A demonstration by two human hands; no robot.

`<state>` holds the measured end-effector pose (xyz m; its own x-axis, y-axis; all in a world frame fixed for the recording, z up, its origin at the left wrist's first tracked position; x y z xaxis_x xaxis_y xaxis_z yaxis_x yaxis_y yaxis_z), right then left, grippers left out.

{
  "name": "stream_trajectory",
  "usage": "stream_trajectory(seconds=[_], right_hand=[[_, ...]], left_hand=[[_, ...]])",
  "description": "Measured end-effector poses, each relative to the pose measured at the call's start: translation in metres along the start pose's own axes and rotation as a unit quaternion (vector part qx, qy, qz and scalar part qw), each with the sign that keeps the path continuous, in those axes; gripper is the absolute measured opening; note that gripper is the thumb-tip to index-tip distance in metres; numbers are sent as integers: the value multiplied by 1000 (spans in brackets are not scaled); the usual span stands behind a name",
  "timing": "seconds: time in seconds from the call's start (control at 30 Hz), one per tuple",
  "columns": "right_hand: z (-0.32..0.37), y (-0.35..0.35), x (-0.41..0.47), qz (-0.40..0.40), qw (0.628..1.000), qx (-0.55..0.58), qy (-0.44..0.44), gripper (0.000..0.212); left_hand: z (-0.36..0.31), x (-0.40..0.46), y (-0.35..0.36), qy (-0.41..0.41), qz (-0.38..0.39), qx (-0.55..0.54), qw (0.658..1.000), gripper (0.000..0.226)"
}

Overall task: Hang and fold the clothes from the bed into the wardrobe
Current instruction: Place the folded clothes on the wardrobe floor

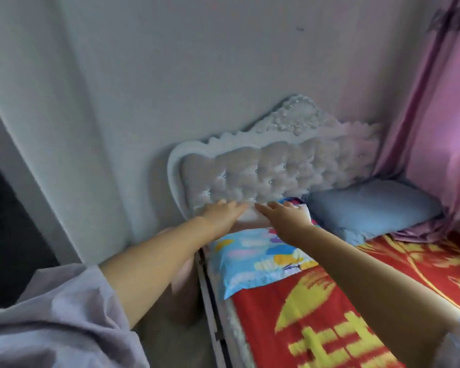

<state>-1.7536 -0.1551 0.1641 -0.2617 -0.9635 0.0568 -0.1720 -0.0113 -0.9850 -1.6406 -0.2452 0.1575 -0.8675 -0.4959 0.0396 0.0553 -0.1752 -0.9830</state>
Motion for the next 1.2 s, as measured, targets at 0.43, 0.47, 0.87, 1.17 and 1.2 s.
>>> stream_trajectory(seconds=[0.43,0.47,0.87,1.17,1.2], right_hand=[[328,-45,17,7,987,0,-162,72],[348,-46,17,5,985,-1,-171,73],[637,-33,53,36,943,-31,-329,77],[772,-7,166,89,917,-13,-388,74],[782,-3,176,101,915,-10,-390,73]], left_hand=[[217,-266,41,-167,48,-21,985,77],[230,-282,45,-174,54,-23,983,79],[412,-482,138,-324,121,-52,937,80],[556,-507,202,-375,153,-98,909,72],[568,-506,211,-373,154,-113,908,71]])
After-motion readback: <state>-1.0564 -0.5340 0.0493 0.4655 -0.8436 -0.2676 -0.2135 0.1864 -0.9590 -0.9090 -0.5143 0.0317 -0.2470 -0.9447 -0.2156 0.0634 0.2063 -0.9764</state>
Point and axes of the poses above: each hand's wrist, its own x-axis towards the middle knuckle, its own y-axis out of the palm, z = x × y, the point moved 6 cm from there along x, towards the middle knuckle, and after that the axes turned 2 degrees about -z, right-handed, at the moved point
